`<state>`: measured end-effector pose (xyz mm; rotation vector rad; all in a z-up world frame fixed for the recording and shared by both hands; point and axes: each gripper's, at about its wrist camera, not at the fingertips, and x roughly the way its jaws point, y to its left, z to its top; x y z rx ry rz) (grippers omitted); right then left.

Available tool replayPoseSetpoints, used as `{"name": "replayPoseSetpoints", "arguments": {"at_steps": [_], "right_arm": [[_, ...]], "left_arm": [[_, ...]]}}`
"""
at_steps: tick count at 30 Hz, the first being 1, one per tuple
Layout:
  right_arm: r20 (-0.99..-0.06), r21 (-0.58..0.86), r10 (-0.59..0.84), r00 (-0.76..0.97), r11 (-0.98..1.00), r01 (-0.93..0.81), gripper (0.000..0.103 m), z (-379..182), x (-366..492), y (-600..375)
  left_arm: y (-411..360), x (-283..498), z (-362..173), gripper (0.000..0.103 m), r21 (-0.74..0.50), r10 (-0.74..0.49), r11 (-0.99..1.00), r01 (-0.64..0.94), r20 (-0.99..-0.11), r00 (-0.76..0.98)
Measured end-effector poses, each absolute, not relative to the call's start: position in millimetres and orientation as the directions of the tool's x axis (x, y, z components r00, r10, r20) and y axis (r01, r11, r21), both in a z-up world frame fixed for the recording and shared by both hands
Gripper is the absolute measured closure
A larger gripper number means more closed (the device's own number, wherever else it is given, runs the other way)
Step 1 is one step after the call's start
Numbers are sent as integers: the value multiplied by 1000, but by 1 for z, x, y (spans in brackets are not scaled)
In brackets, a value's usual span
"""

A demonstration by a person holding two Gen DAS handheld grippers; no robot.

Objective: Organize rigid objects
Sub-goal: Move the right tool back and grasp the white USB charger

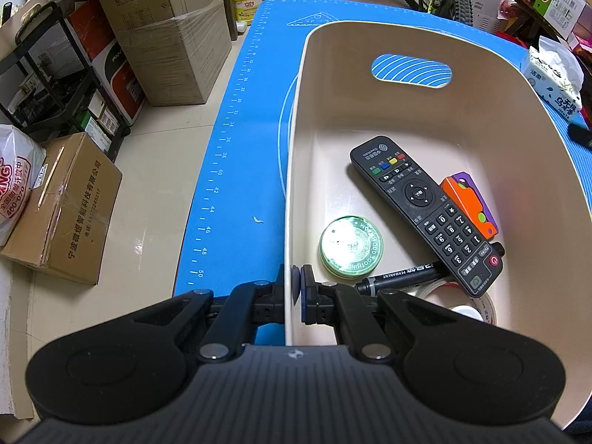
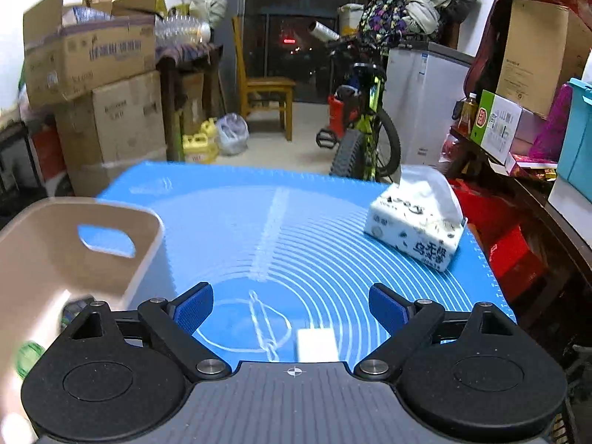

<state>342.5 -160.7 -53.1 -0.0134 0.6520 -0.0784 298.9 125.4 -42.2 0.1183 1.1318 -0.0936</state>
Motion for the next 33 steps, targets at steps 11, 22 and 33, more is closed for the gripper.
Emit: {"name": "replayPoseSetpoints", "arguments": {"at_steps": [11, 22, 33], "right_arm": [[-676, 19, -89, 732, 990, 139, 16, -108, 362, -193], [-721, -17, -96, 686, 992, 121, 27, -134, 371, -195], [-700, -17, -36, 713, 999, 33, 61, -132, 368, -184]], "left_arm": [[125, 299, -42, 96, 47, -15, 990, 134, -906, 422], [126, 299, -43, 96, 50, -12, 990, 134, -906, 423], [125, 300, -43, 96, 50, -11, 990, 132, -906, 422]]}}
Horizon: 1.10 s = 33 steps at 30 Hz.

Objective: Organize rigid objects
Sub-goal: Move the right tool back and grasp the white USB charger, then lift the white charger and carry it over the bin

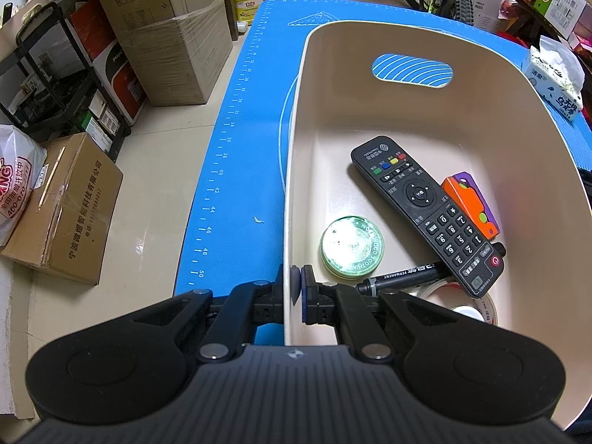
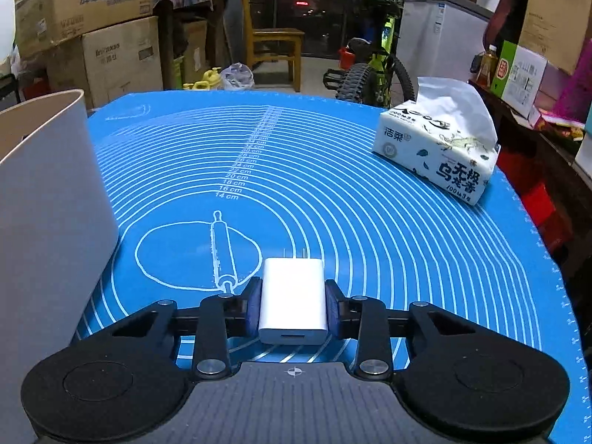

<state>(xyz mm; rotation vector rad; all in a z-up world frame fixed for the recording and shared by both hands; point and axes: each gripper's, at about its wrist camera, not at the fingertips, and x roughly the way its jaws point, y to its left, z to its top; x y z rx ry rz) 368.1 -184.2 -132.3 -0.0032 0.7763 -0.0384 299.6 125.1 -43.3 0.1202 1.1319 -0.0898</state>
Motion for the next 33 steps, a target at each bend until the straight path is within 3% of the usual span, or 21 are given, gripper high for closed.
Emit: {"name": "replayPoseSetpoints", "arguments": {"at_steps": [10, 17, 28, 33], "right_arm": [[-674, 3, -55, 737, 997, 77, 61, -113, 356, -187], [-594, 27, -52, 803, 996, 85, 61, -71, 340, -180], [-430, 56, 39, 902, 998, -17, 61, -6, 317, -142], [-407, 61, 114, 906, 993, -98, 61, 14, 311, -115]], "left_arm": [[127, 300, -43, 96, 42, -17, 990, 132, -907, 421], [127, 300, -43, 96, 43, -17, 990, 133, -907, 421], [127, 300, -43, 96, 43, -17, 990, 132, -907, 421], [127, 300, -43, 96, 42, -18, 990, 132, -907, 421]]}}
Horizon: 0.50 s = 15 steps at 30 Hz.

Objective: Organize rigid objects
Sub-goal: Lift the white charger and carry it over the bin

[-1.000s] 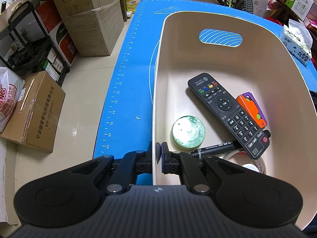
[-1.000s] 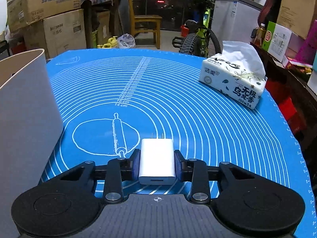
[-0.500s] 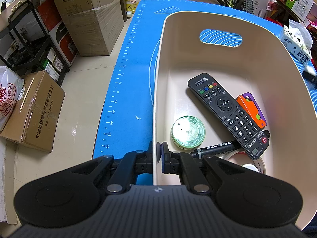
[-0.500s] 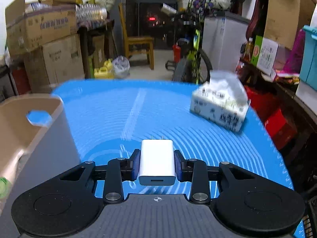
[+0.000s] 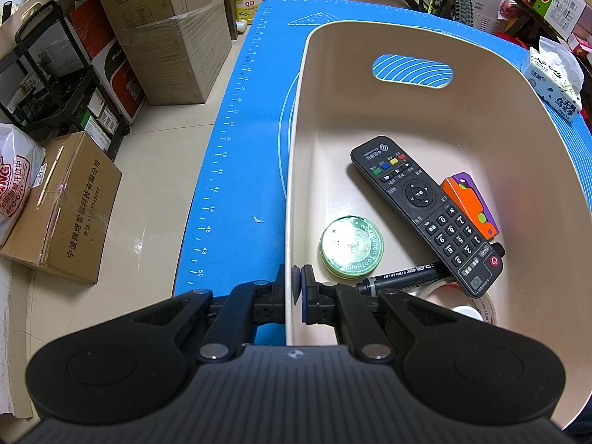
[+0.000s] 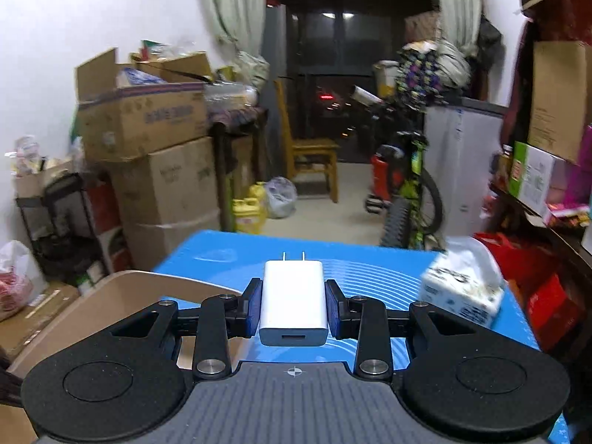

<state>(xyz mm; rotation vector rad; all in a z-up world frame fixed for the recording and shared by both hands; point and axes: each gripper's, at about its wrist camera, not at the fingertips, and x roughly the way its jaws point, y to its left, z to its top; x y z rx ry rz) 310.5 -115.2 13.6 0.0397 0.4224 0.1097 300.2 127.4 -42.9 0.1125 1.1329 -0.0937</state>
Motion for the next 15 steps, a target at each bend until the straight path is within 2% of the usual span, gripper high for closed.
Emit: {"name": "replayPoseSetpoints", "arguments": {"at_steps": [7, 15], "right_arm": [[-448, 33, 214, 868, 974, -223, 61, 15, 308, -70], [-548, -16, 274, 790, 941, -338, 61, -4, 307, -25]], "left_arm": [[127, 300, -43, 96, 42, -17, 990, 132, -907, 421], [127, 300, -43, 96, 42, -18, 990, 132, -907, 421]]}}
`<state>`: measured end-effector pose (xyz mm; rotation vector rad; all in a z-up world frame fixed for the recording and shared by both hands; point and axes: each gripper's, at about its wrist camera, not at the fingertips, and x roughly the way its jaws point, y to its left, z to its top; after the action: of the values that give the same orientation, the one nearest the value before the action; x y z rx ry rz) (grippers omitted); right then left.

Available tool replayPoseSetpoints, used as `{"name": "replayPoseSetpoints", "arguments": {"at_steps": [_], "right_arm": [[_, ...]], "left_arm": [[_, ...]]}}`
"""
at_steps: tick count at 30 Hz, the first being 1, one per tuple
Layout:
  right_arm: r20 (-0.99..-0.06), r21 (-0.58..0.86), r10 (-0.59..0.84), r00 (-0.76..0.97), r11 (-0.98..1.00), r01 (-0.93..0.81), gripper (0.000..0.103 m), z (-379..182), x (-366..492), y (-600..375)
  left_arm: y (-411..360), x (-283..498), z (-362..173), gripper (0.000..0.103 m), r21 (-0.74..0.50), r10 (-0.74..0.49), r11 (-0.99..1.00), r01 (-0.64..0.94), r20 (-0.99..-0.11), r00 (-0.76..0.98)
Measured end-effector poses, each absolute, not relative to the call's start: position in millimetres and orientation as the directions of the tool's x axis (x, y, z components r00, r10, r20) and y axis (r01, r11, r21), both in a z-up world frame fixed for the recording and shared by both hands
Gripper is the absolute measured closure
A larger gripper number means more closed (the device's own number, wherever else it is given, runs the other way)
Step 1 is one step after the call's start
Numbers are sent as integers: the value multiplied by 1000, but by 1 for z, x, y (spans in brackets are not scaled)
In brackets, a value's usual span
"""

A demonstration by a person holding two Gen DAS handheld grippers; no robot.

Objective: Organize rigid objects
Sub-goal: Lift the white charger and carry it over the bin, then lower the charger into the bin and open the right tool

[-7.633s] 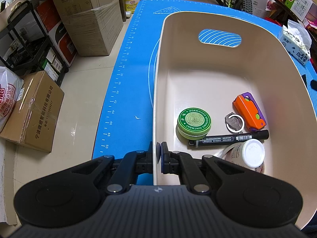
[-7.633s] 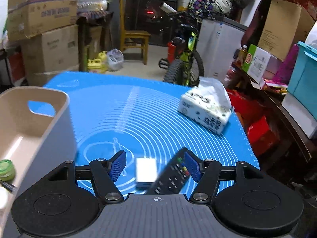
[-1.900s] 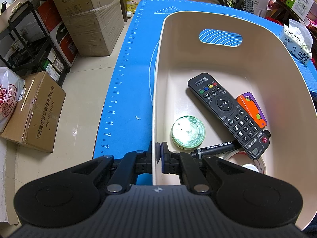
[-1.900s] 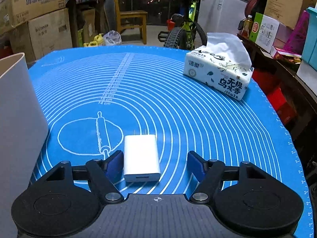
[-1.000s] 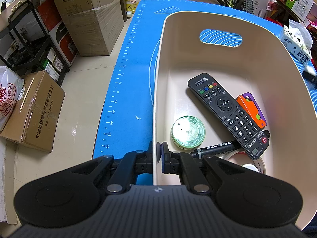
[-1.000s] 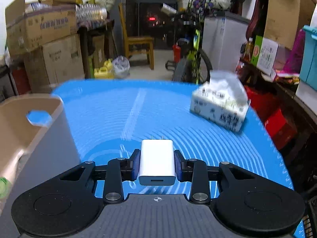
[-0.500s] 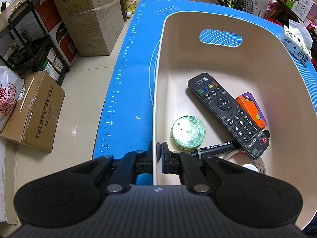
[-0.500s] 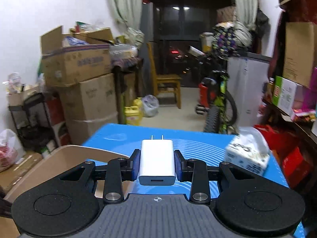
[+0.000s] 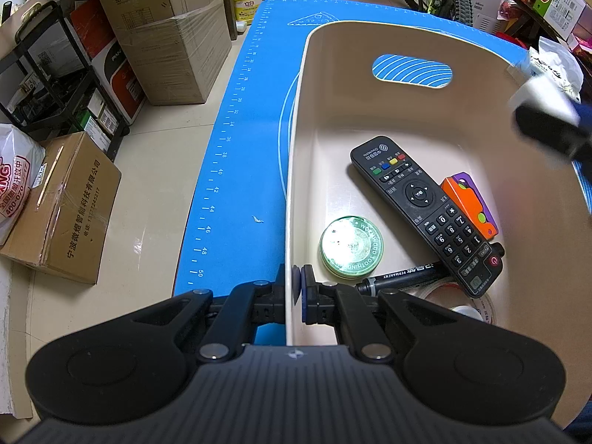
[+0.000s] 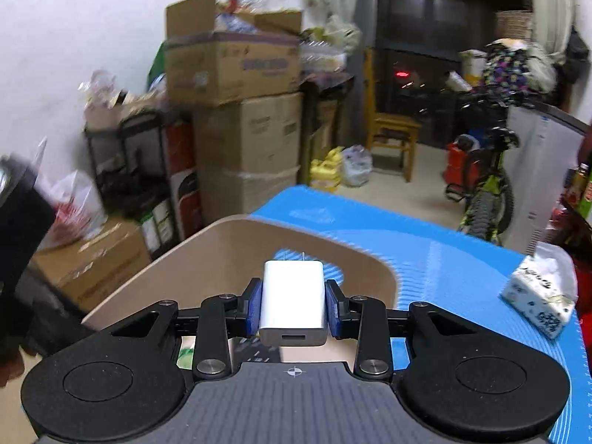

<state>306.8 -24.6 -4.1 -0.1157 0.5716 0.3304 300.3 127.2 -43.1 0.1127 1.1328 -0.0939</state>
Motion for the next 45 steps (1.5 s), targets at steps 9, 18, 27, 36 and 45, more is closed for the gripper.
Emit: {"name": "replayPoseSetpoints", "arguments": {"at_steps": [9, 18, 27, 36, 45], "right_arm": [[-693, -40, 275, 667, 908, -416, 61, -33, 314, 6], [-723, 5, 281, 631, 916, -402, 51, -37, 319, 2], [-654, 76, 294, 697, 942, -327, 27, -15, 305, -24], [-609, 144, 248, 754, 969, -203, 9, 11, 273, -66], [-613, 147, 212, 761, 977, -154, 8, 27, 238, -91]], "left_arm": [[127, 300, -43, 96, 43, -17, 990, 132, -907, 421], [126, 302, -44, 96, 54, -8, 990, 134, -905, 424], [119, 297, -41, 67, 95, 21, 985, 145, -896, 444], [95, 274, -14, 26, 95, -7, 983, 155, -831, 556], [78, 250, 11, 21, 70, -32, 987, 143, -794, 607]]}}
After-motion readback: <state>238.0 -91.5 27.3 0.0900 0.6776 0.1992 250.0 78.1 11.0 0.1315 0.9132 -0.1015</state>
